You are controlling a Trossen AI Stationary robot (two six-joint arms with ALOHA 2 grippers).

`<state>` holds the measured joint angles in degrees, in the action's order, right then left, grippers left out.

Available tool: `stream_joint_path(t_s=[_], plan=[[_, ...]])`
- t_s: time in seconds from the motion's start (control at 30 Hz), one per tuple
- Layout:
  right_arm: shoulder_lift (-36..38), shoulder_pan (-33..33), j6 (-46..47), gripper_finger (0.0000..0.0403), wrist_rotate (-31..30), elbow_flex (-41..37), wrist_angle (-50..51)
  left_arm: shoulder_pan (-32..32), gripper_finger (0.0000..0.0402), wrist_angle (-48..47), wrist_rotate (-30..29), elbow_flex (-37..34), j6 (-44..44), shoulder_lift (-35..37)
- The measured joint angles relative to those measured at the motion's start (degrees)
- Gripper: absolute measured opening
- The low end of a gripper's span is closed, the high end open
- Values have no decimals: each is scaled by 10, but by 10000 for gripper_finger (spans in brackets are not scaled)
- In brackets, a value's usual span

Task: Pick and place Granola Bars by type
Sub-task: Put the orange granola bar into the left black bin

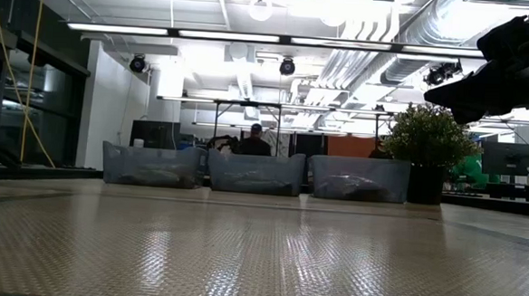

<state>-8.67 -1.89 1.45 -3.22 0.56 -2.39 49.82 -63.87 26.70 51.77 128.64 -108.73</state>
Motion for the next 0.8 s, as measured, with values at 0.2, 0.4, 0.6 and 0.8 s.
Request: stream_joint_path(t_s=[0.2,0.4,0.6,0.8], plan=[[0,0,0,2,0,0,0,0,156,4,-2,0,0,0],[0,0,0,2,0,0,0,0,108,-1,5,-2,-1,-1],[0,0,0,2,0,0,0,0,92,-2,9,-2,-1,-1],[0,0,0,2,0,0,0,-6,90,-9,-1,13,-1,-4]])
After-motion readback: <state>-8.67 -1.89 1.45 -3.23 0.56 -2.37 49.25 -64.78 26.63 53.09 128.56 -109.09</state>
